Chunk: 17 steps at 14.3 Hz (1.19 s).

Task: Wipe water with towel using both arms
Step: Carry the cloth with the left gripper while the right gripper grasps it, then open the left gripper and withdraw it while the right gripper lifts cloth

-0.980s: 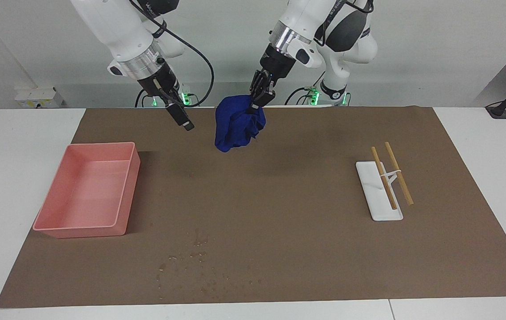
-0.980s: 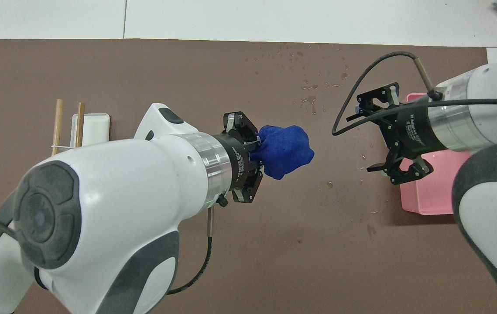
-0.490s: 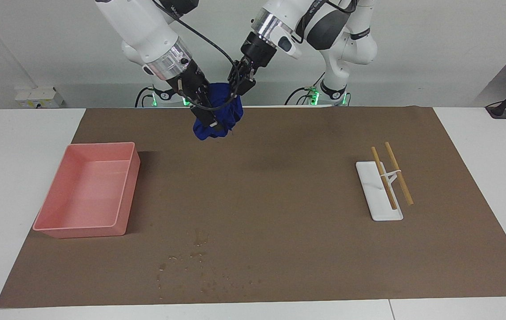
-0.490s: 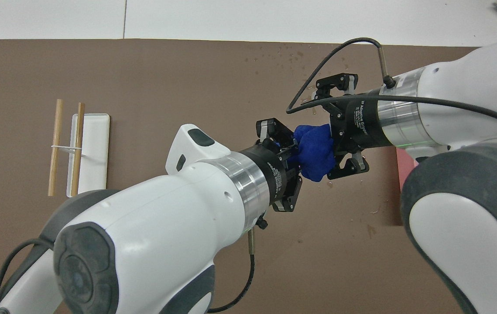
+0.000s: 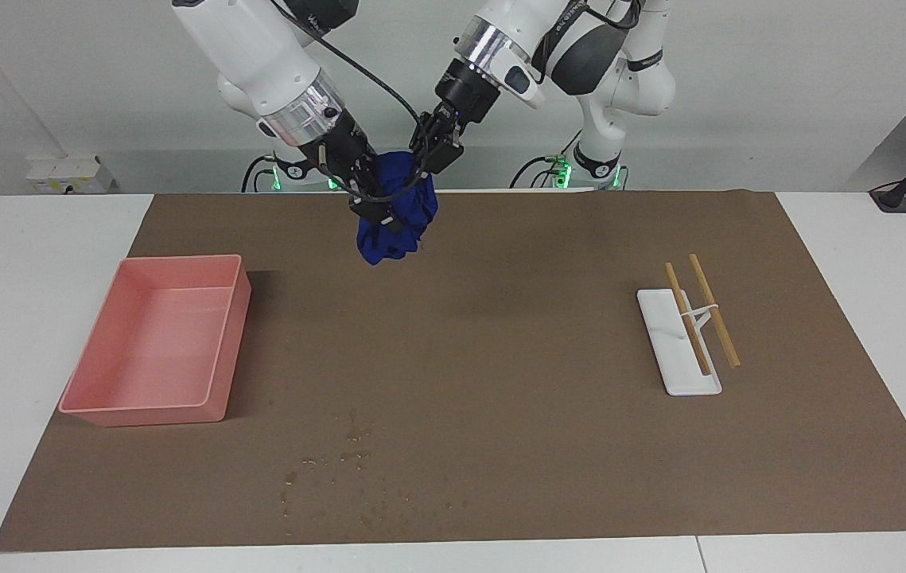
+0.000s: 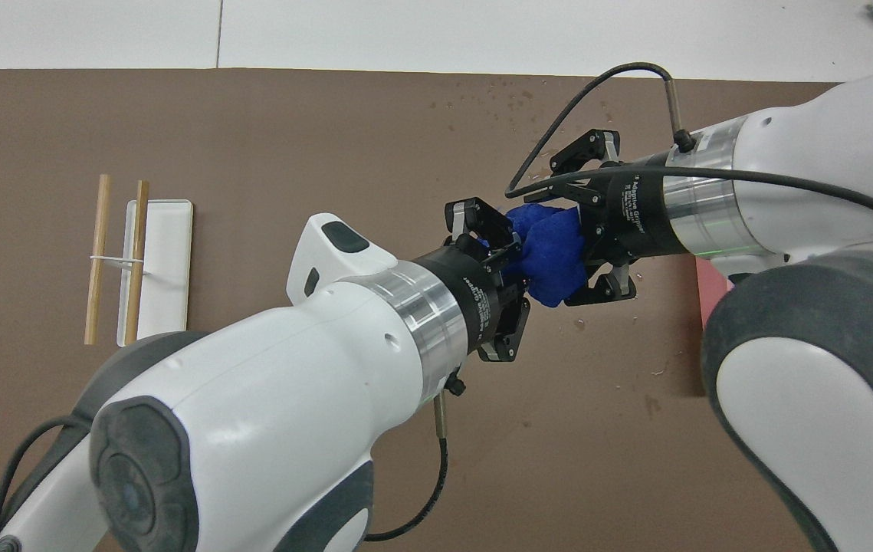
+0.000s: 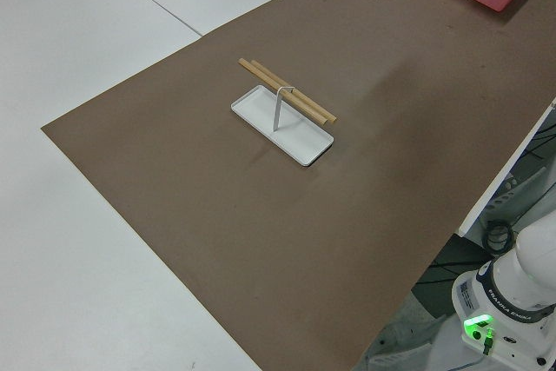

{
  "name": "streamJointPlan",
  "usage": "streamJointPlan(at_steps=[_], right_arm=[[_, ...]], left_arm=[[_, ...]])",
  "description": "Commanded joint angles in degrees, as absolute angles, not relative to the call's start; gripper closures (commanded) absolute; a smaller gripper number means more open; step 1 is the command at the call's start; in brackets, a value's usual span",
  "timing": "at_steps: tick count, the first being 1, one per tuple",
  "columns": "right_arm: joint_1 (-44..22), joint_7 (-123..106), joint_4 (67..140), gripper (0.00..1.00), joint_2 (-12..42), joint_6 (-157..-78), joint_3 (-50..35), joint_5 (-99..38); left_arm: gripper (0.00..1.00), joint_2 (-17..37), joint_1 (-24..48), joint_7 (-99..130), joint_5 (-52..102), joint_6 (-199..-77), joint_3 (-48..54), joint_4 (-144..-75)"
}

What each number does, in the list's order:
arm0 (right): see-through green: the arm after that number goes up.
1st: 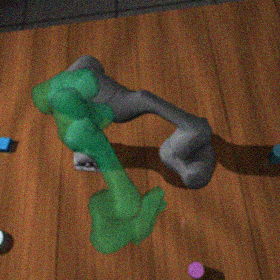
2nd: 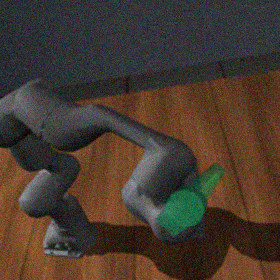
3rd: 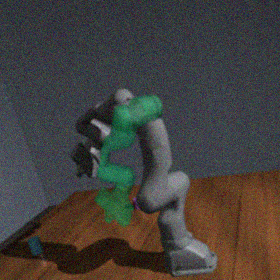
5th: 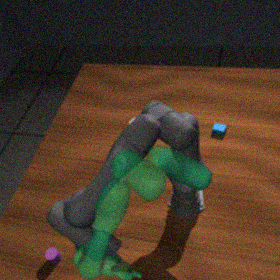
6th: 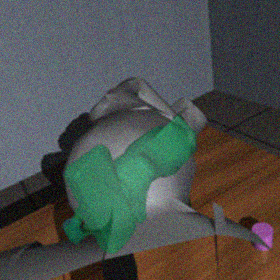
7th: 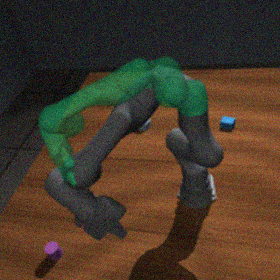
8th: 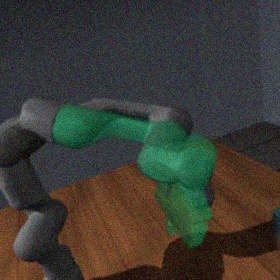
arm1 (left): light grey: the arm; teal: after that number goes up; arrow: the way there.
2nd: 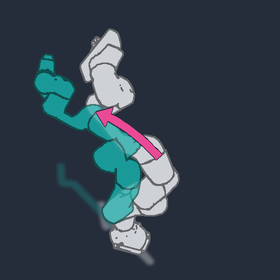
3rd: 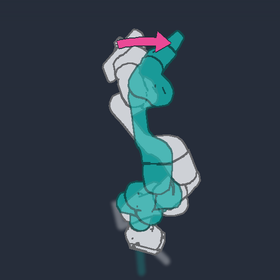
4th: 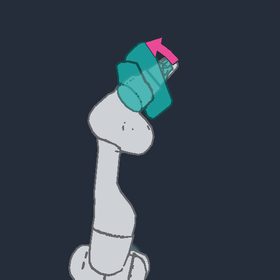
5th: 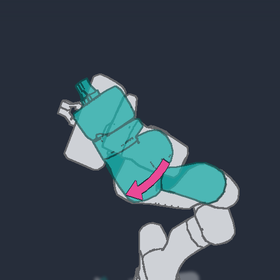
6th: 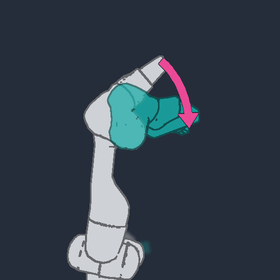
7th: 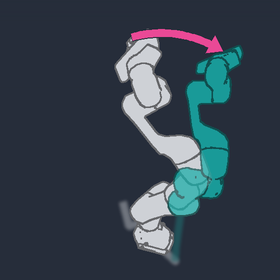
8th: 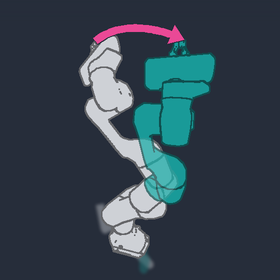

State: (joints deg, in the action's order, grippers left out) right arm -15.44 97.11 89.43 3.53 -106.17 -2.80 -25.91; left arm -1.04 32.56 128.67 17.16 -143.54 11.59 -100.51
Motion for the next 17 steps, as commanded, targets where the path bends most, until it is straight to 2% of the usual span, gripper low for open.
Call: streamJointPlan(at_steps=[1, 2, 3, 4, 7, 11, 14, 17], right_arm=[[-16.3, 97.9, 90.0, 1.00, 3.8, -108.8, -2.9, -28.0], [-16.2, 97.5, 89.7, 1.00, 3.9, -108.8, -2.9, -27.9], [-15.6, 96.8, 89.4, 1.00, 3.9, -108.8, -2.9, -27.6], [-15.4, 95.6, 89.2, 1.00, 3.9, -108.8, -2.9, -27.2], [-14.9, 92.4, 89.8, 1.00, 4.0, -110.6, -2.8, -25.8], [-14.9, 91.5, 90.2, 1.00, 5.5, -117.3, -2.7, -22.4], [-14.4, 84.9, 90.1, 1.00, 9.9, -125.1, -2.5, -20.4], [-12.4, 74.2, 88.9, 1.00, 17.5, -133.7, -2.4, -16.7]], left_arm=[[1.00, -0.8, 34.6, 129.9, 17.9, -145.9, 11.3, -100.1], [0.92, -0.7, 34.5, 129.6, 17.9, -145.9, 11.3, -100.2], [0.52, -0.7, 34.4, 129.2, 17.8, -145.8, 11.3, -100.3], [0.01, -0.8, 33.9, 129.3, 17.8, -145.5, 11.3, -100.3], [0.00, -1.0, 30.3, 129.3, 17.7, -142.4, 11.1, -101.0], [0.00, -2.6, 25.1, 128.3, 16.4, -130.5, 10.7, -100.4], [0.00, -3.7, 21.3, 115.9, 15.4, -122.6, 10.6, -100.6], [0.00, -4.4, 15.4, 101.9, 15.4, -114.8, 10.5, -100.5]])
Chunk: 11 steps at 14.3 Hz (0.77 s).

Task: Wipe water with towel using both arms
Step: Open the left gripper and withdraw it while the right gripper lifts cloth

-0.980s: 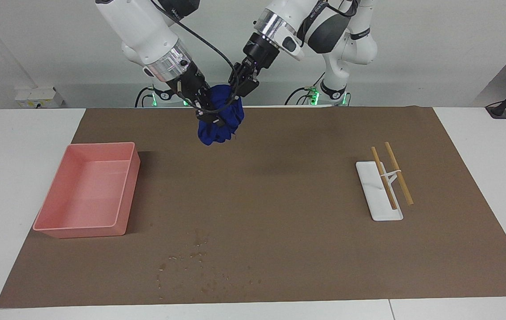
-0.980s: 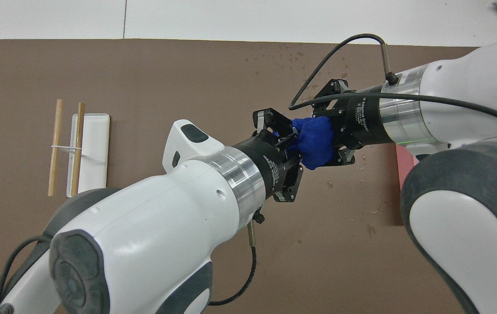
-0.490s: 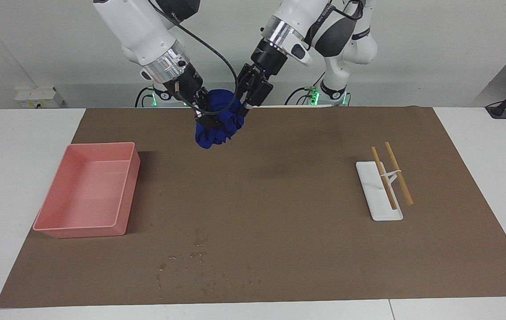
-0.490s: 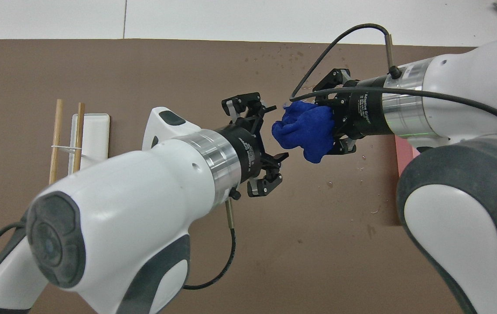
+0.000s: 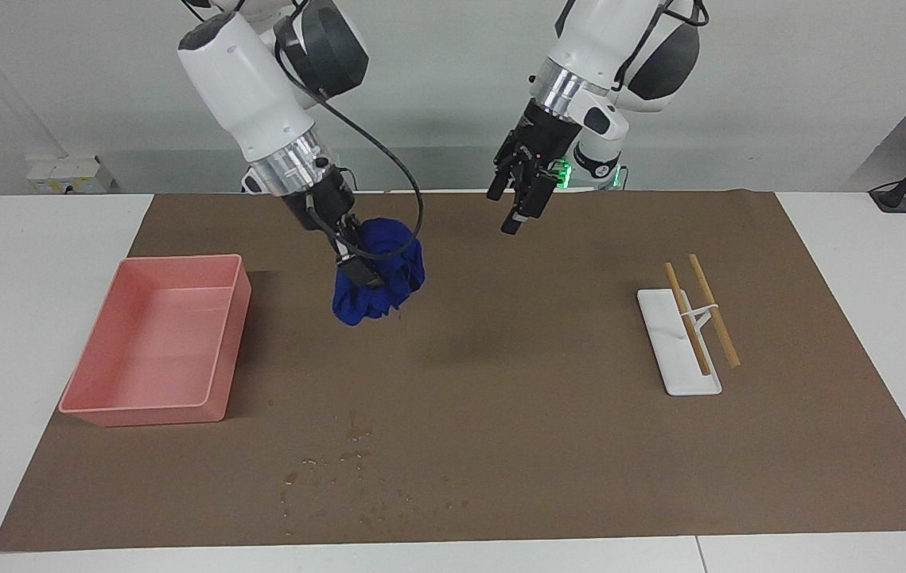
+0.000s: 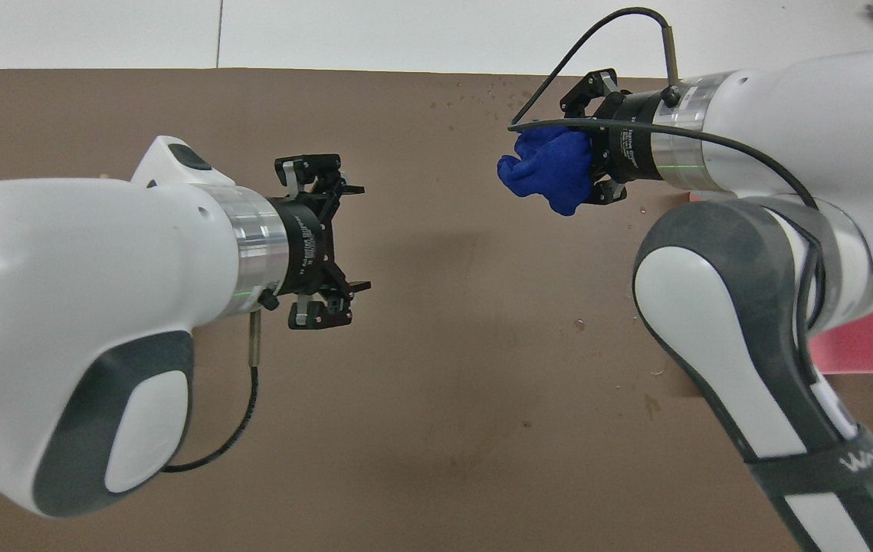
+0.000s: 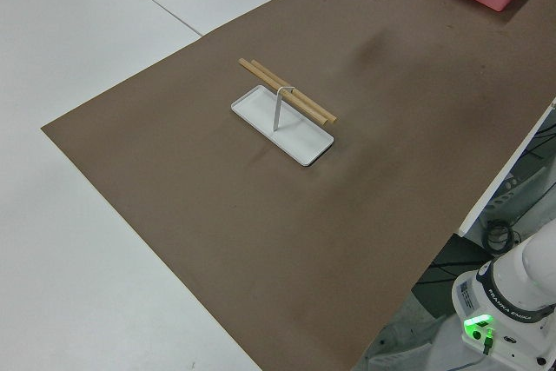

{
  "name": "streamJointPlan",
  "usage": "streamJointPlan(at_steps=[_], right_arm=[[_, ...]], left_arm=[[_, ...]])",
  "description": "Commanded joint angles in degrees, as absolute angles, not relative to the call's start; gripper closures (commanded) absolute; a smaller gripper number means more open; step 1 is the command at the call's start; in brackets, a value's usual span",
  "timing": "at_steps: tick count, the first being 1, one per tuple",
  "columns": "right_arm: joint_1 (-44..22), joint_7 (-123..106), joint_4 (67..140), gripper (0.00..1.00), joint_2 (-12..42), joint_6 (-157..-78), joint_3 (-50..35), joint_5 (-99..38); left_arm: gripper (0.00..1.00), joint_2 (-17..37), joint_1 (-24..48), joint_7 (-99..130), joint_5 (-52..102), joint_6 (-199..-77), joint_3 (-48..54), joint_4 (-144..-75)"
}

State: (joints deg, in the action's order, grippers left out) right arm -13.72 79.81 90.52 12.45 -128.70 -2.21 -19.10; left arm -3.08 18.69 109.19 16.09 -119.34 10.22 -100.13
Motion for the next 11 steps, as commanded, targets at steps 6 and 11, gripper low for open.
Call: streamJointPlan(at_steps=[6, 11], right_arm=[[-6.5, 61.8, 77.4, 1.00, 34.4, -145.7, -2.2, -15.8], [-2.1, 57.1, 71.9, 1.00, 45.6, -153.5, -2.5, -16.4]], left_arm=[[0.00, -5.7, 3.9, 73.7, 11.9, -101.7, 10.4, -100.6], [0.00, -6.5, -4.1, 50.2, 9.0, -98.0, 10.4, -101.0]])
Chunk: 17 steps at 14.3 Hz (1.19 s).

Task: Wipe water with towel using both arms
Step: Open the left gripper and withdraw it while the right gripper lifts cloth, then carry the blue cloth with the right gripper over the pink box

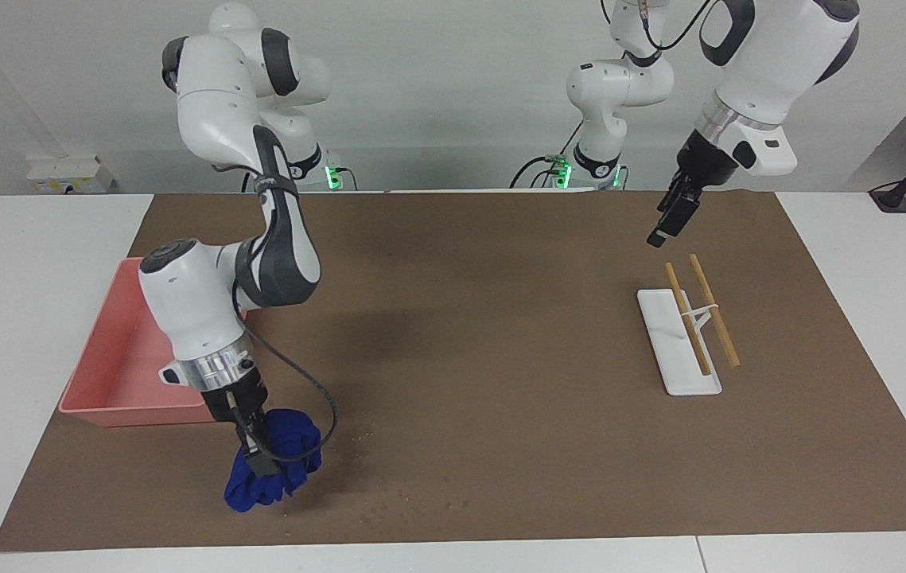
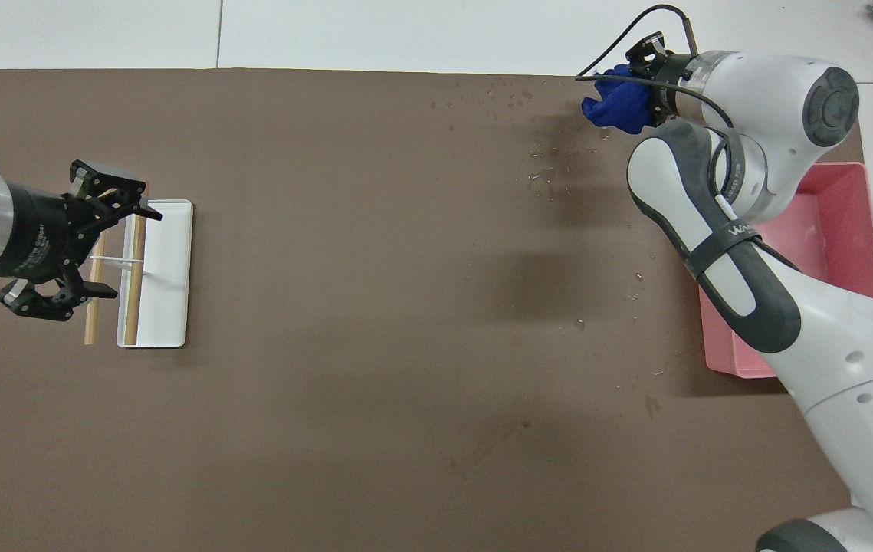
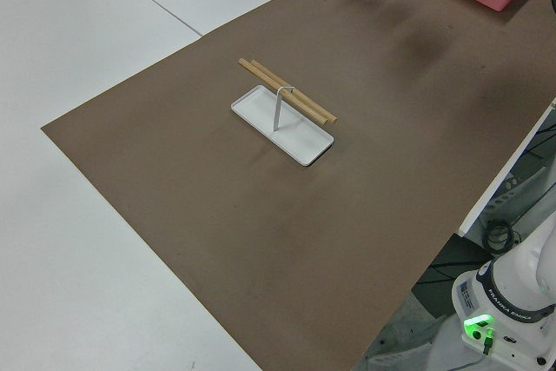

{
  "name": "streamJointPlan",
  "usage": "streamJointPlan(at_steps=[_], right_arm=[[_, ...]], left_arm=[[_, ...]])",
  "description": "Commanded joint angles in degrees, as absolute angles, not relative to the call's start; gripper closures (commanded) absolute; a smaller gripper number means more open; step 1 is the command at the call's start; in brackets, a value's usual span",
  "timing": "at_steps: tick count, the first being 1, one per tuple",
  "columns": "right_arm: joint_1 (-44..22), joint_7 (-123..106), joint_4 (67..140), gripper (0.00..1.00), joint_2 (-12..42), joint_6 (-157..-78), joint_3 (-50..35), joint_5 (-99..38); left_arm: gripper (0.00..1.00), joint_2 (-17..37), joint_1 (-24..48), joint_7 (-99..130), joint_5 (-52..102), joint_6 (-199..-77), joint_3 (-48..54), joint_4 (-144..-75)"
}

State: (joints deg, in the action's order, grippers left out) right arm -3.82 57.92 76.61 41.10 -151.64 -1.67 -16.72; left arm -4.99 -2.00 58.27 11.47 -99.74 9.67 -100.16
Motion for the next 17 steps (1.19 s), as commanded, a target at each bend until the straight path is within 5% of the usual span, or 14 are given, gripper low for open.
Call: streamJointPlan(at_steps=[1, 6, 17], right_arm=[[-1.8, 57.1, 71.9, 1.00, 46.8, -154.5, -2.5, -16.3], [-1.5, 58.0, 69.3, 1.00, 52.8, -159.3, -2.9, -19.8], [-9.9, 67.9, 74.3, 1.00, 51.2, -159.6, -2.5, -27.3]], left_arm=[[0.00, -6.5, -5.0, 45.7, 7.6, -97.7, 10.4, -101.0], [0.00, -7.0, -5.1, 28.0, 3.6, -94.3, 5.5, -101.4], [0.00, -5.8, 1.1, 7.7, 2.0, -97.8, -2.7, -100.2]])
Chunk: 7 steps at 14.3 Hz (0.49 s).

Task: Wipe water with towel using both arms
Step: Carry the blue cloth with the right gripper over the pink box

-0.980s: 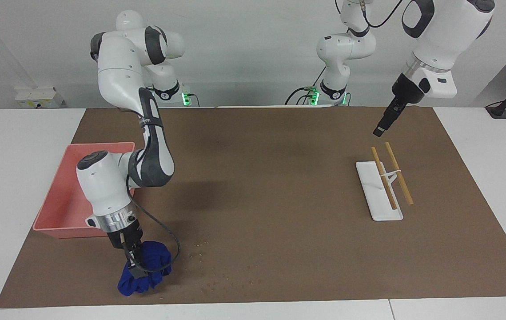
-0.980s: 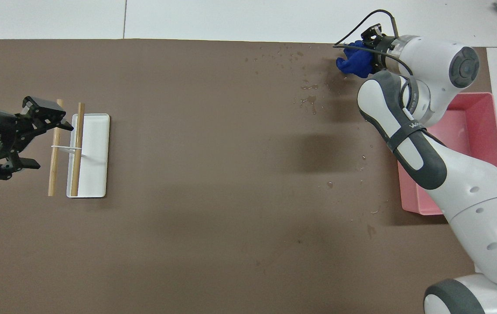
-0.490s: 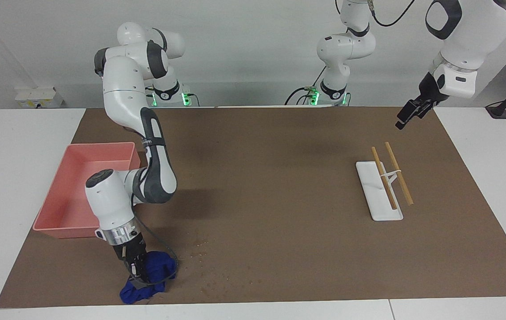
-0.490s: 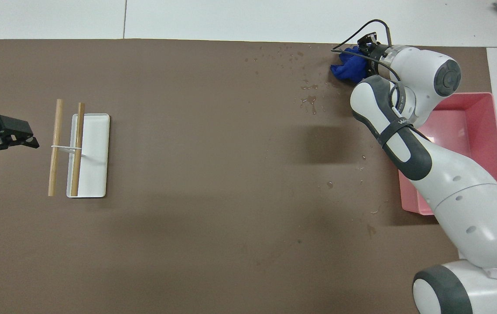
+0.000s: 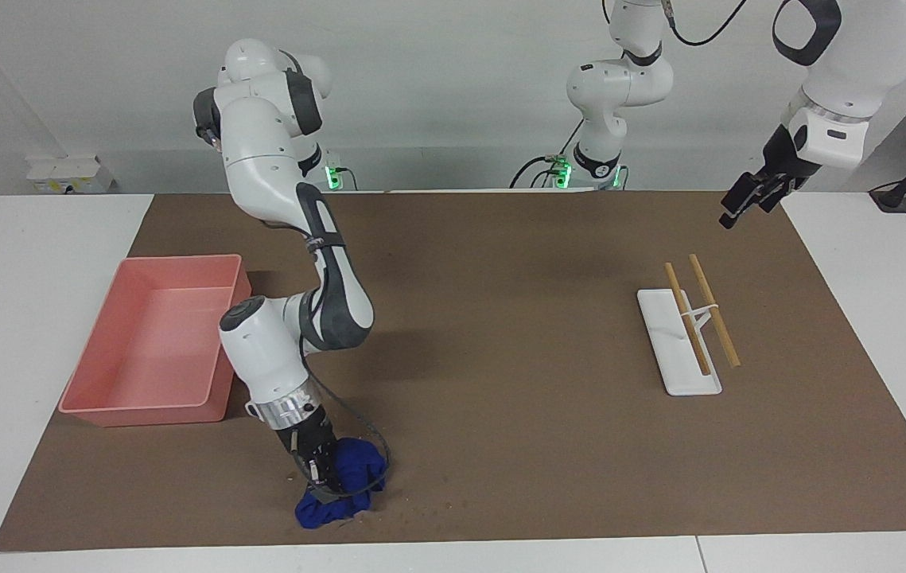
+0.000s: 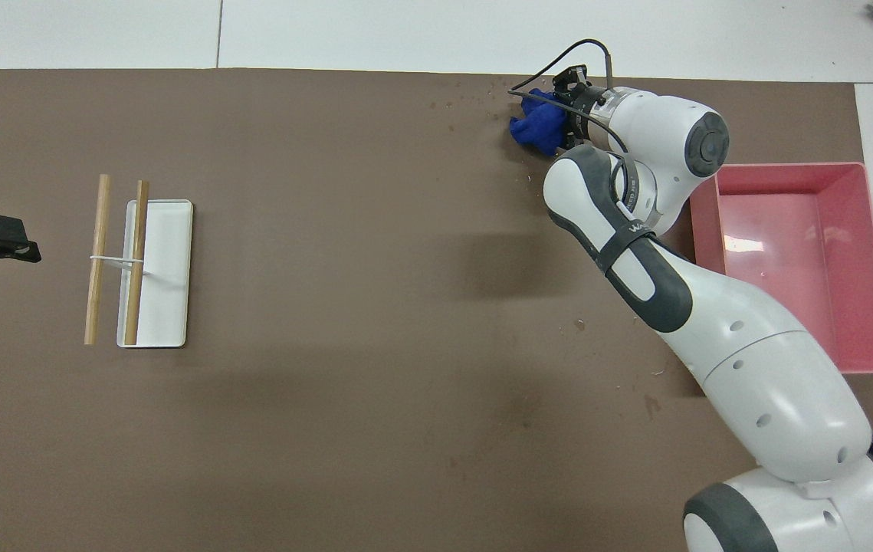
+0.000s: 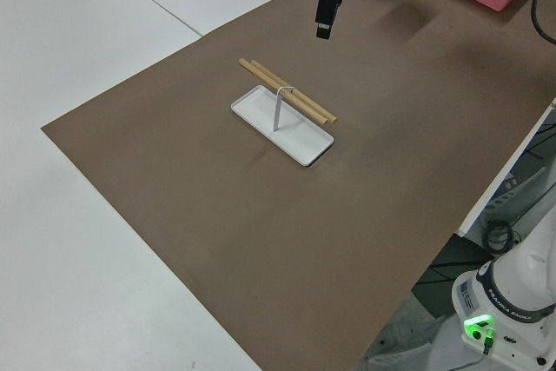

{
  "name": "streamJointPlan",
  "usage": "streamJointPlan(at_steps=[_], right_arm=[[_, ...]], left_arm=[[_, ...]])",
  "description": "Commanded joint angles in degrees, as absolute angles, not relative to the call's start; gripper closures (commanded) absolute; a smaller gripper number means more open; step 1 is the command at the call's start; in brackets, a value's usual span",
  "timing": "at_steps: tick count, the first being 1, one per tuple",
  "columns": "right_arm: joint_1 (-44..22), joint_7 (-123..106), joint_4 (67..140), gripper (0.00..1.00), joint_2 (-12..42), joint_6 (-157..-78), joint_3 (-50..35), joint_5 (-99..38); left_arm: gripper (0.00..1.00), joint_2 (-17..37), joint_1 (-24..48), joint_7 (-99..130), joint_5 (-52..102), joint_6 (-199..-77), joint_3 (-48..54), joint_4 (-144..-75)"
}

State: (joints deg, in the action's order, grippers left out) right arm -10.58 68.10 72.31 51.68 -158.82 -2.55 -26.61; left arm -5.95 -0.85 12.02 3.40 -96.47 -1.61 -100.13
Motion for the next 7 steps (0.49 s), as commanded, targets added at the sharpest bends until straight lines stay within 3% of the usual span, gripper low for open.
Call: streamJointPlan(at_steps=[1, 4, 7], right_arm=[[-9.8, 67.8, 76.4, 1.00, 49.9, -159.7, -2.3, -27.2], [-9.8, 67.6, 85.9, 1.00, 44.2, -161.4, -2.2, -27.2], [-12.0, 67.8, 97.4, 1.00, 39.3, -169.9, -2.4, -27.2]], left_arm=[[0.00, -4.8, 1.6, 6.7, 1.2, -97.8, -2.6, -99.9], [0.00, -1.5, 2.6, -0.1, -3.5, -96.9, -2.3, -96.8], [0.00, -1.0, 2.3, -5.2, -4.3, -96.6, -2.3, -96.5]])
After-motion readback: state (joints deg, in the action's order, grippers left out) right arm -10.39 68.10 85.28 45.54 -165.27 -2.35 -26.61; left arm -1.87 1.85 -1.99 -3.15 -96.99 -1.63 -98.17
